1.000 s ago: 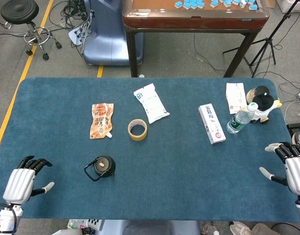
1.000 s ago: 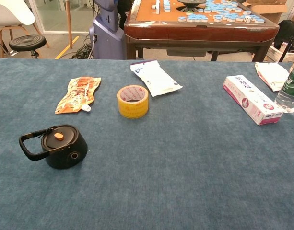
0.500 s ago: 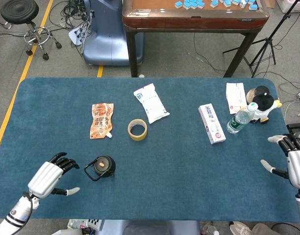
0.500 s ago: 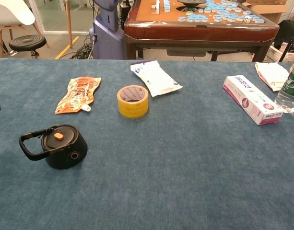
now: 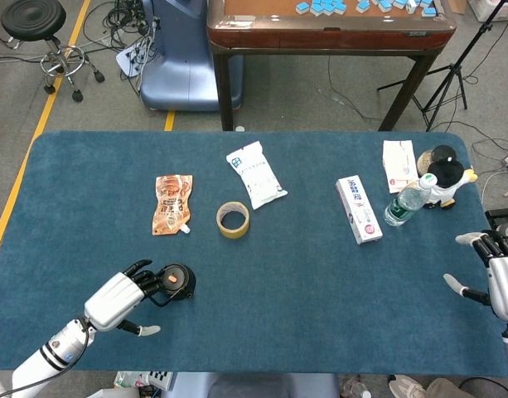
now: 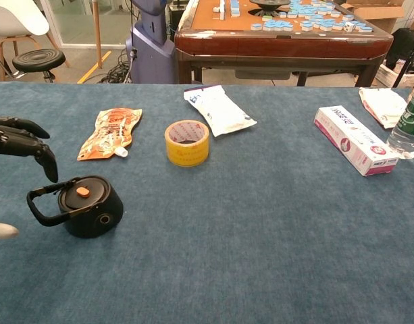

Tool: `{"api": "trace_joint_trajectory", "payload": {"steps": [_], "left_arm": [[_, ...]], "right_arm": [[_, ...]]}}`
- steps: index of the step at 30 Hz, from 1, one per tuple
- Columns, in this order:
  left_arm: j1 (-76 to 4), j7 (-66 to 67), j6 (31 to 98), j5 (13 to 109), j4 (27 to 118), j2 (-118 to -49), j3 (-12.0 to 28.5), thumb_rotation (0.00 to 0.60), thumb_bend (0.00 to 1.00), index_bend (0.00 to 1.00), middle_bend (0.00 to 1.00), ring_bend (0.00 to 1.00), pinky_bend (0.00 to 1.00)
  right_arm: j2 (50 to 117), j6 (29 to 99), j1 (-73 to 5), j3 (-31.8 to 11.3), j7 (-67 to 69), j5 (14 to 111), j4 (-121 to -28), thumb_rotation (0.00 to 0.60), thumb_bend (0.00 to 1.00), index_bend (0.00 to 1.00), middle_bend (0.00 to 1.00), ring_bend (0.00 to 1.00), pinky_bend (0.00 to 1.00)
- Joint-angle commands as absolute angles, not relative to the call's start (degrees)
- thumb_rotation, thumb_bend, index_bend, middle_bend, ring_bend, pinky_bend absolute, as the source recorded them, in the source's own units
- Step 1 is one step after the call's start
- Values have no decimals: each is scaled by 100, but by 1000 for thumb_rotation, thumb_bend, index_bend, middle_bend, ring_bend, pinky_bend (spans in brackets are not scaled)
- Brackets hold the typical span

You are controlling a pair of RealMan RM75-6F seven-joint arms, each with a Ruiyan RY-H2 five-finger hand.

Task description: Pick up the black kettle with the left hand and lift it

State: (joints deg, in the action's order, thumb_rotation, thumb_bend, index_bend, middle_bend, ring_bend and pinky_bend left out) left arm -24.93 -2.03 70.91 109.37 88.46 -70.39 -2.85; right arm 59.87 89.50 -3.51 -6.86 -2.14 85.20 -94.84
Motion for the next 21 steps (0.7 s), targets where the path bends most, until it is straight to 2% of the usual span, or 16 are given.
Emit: {"api": "trace_joint_trajectory", "payload": {"steps": [1, 10, 21], "left_arm": [[-2580, -133, 7029, 10978, 8822, -7111, -319, 351, 117, 365, 358, 294, 75], [-2783, 97, 6659, 10842, 8856, -7128, -434, 351, 117, 375, 360, 295, 34], [-2869, 133, 6658, 10735, 8635, -7211, -526, 351, 117, 395, 366, 294, 31]], "right_arm": [[5978, 8948, -337, -677, -202, 8509, -9486, 600, 72, 338, 343, 215, 238], [5957, 8929, -293, -640, -196, 8477, -9504, 600, 72, 338, 344, 210, 210], [5945, 8931, -283, -642, -237, 8477, -9557, 600, 71, 338, 344, 208, 194]]}}
